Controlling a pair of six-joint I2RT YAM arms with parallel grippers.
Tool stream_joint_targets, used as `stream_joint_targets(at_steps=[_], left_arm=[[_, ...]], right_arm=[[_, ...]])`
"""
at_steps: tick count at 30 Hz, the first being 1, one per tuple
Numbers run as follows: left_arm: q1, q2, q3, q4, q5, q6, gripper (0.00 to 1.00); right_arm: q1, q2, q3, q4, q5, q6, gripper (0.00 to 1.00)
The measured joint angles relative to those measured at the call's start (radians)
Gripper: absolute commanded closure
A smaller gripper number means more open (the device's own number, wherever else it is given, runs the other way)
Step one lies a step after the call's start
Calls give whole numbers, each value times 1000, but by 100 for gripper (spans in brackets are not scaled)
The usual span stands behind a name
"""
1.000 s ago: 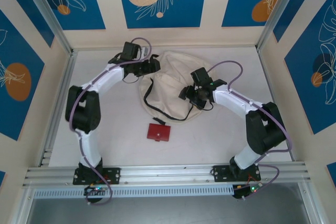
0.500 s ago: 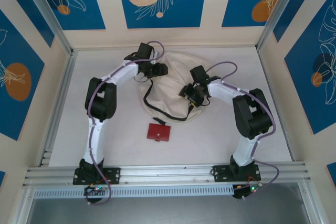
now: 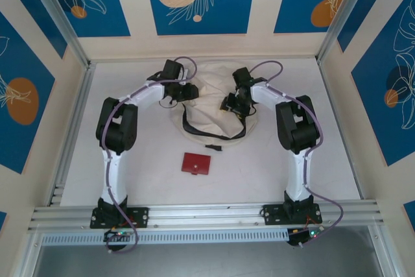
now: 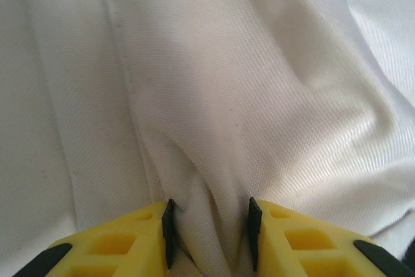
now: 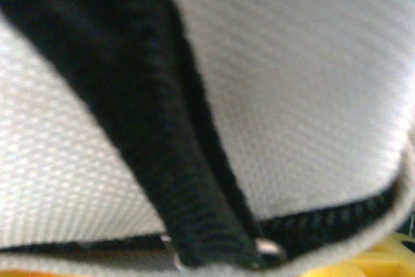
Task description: Pack the student bag
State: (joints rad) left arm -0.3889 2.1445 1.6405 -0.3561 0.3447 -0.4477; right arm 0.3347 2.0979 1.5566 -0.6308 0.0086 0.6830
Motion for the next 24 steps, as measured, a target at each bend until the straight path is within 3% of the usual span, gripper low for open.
stream_joint_targets(at_steps=[13,19,24], left_arm=[[-72,-98,-180,95,116,-100,64],[-93,-153,-180,-3,126,-113,47],[-59,-274,-208,-57,125,-134,29]], right_arm=[[-66,45,180,-57,34,-90,41],[-46,-100,101,-34,114,-84,40],[63,-265,57,-36,231,-116,39]])
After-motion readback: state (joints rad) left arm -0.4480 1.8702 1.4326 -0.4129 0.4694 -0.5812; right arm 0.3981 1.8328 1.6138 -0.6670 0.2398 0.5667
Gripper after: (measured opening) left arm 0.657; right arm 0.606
